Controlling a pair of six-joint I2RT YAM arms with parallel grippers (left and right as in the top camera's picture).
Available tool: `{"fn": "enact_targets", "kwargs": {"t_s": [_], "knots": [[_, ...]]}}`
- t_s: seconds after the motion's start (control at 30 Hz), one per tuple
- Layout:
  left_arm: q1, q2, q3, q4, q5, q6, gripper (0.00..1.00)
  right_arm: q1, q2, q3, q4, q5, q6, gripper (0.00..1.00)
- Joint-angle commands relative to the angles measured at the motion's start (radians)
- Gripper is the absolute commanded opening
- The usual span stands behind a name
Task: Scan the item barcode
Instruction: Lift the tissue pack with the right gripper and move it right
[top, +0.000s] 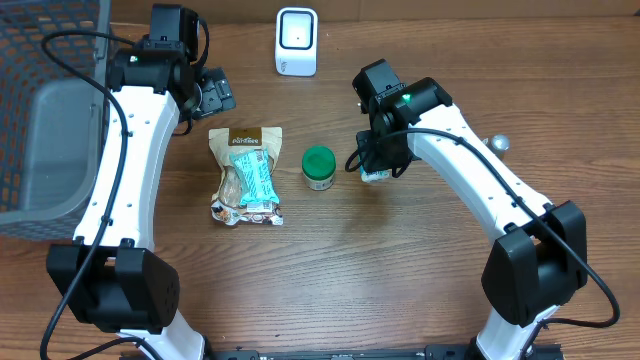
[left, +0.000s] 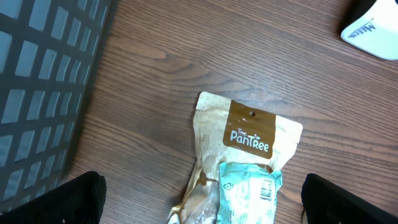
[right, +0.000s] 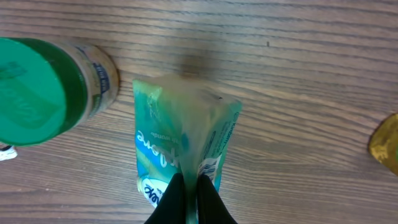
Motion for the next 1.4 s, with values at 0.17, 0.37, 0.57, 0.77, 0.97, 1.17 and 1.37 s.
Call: {"fn": "enact_targets", "kwargs": {"t_s": [0.17,0.37,0.57,0.77,0.97,1.17,1.37], "knots": [[-0.006,-0.012,0.013,0.002,0.0,0.013,1.0,-0.002,-0.023,-0.008,-0.043,0.063,0.051,0.04],[-0.006,-0.012,0.013,0.002,0.0,0.013,0.99,-0.002,-0.023,-0.02,-0.061,0.134,0.11,0.04],[-0.006,-0.012,0.013,0.002,0.0,0.013,1.0,-0.002,-0.023,-0.081,-0.04,0.22,0.162,0.04],[-0.006,-0.012,0.013,0.002,0.0,0.013,0.99,-0.002,-0.023,-0.181,0.053,0.343,0.216,0.04],[-0.006,-0.012,0.013,0.002,0.0,0.013,1.0,0.012,-0.023,-0.275,0.108,0.511,0.294,0.04],[-0.006,-0.012,0.013,0.002,0.0,0.013,0.99,0.017,-0.023,-0.334,0.148,0.574,0.297,0.04],[-0.006,-0.012,0.013,0.002,0.0,0.013,1.0,0.019,-0.023,-0.348,0.161,0.573,0.297,0.04]]}}
